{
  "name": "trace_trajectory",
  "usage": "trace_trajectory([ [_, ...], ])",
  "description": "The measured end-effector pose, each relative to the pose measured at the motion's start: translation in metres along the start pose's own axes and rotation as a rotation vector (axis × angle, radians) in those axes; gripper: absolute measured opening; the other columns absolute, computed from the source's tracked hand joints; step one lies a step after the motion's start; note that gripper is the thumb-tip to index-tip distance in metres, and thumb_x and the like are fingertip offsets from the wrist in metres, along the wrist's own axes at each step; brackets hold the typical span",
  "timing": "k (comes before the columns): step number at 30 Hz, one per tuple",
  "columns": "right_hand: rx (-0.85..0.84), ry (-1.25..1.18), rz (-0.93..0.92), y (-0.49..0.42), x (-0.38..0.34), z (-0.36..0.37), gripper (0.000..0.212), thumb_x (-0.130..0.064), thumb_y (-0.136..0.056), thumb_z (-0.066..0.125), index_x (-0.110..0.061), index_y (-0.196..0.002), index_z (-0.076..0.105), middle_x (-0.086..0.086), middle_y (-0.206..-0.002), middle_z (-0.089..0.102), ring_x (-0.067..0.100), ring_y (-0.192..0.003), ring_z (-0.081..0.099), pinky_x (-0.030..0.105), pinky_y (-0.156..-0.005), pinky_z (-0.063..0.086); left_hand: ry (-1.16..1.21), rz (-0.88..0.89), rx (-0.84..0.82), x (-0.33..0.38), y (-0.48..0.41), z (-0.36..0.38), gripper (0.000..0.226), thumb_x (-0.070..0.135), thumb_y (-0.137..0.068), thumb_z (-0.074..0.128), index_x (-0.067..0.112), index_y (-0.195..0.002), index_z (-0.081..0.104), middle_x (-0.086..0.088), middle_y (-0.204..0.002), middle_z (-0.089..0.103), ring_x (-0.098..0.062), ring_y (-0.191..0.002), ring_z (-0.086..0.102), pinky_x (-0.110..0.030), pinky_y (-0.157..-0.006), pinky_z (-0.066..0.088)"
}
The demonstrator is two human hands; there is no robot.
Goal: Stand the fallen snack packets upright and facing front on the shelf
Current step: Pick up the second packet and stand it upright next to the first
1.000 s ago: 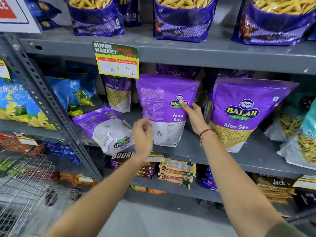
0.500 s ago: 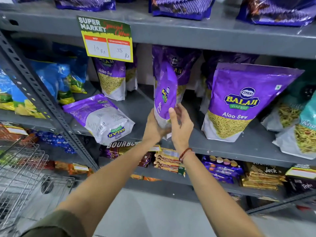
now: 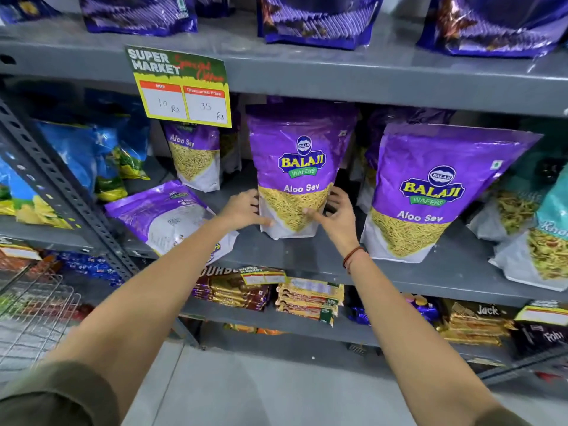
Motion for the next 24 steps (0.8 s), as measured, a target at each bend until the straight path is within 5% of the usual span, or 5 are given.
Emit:
trace_trajectory([
  [5,-0.045,-0.034,0.084,-0.019,0.009,-0.005,0.106,-0.024,-0.06,0.089,-0.012,-0.144,0.026,0.012,-0.139,0.047,0.023,-0.126,0.047,0.038,-0.106,0.042,-0.054,0.056,0.145,-0.002,-0.004,0.009,0.062,0.027,-0.061,0.087,0.006,-0.112,0.058,-0.011,-0.119,0.068,-0.024,-0.107,0.063,-0.037,-0.095,0.05],
  [10,-0.368,-0.115,0.152,-0.024,0.011,-0.002,0.073,-0.01,-0.073,0.079,-0.009,-0.136,0.04,0.008,-0.133,0.056,0.021,-0.123,0.053,0.031,-0.101,0.047,-0.057,0.052,0.154,0.0,-0.004,0.015,0.071,0.037,-0.057,0.088,0.013,-0.114,0.054,-0.006,-0.123,0.066,-0.021,-0.113,0.06,-0.029,-0.09,0.046],
  [17,-0.18,-0.054,0.145,0.006,0.016,0.007,0.07,-0.028,-0.066,0.085,-0.012,-0.124,0.05,0.008,-0.122,0.065,0.022,-0.112,0.06,0.037,-0.097,0.051,-0.042,0.057,0.068,-0.007,-0.001,0.009,0.071,0.039,-0.057,0.087,0.016,-0.116,0.056,-0.004,-0.123,0.066,-0.02,-0.113,0.062,-0.035,-0.099,0.048],
  [22,-0.11,0.003,0.074,0.029,0.007,0.014,0.07,-0.038,-0.064,0.085,-0.017,-0.121,0.049,-0.009,-0.107,0.062,0.001,-0.092,0.058,-0.003,-0.068,0.044,0.081,0.038,-0.078,-0.012,0.002,0.001,0.066,0.022,-0.061,0.087,0.015,-0.118,0.056,-0.007,-0.122,0.066,-0.023,-0.113,0.062,-0.047,-0.103,0.047],
  [24,-0.142,-0.007,0.074,0.031,0.002,0.012,0.07,-0.035,-0.067,0.084,-0.018,-0.124,0.048,-0.01,-0.109,0.061,-0.004,-0.091,0.056,0.001,-0.074,0.046,0.178,0.033,-0.105,-0.009,0.004,-0.003,0.056,0.021,-0.064,0.085,0.02,-0.114,0.058,-0.001,-0.115,0.069,-0.019,-0.11,0.063,-0.041,-0.1,0.049],
])
Point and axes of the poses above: each hand's wrist, its own y-axis away from the middle knuckle, its own z-axis out of the palm, x = y × z, the point moved 2 cm from there along -y, towards the middle knuckle
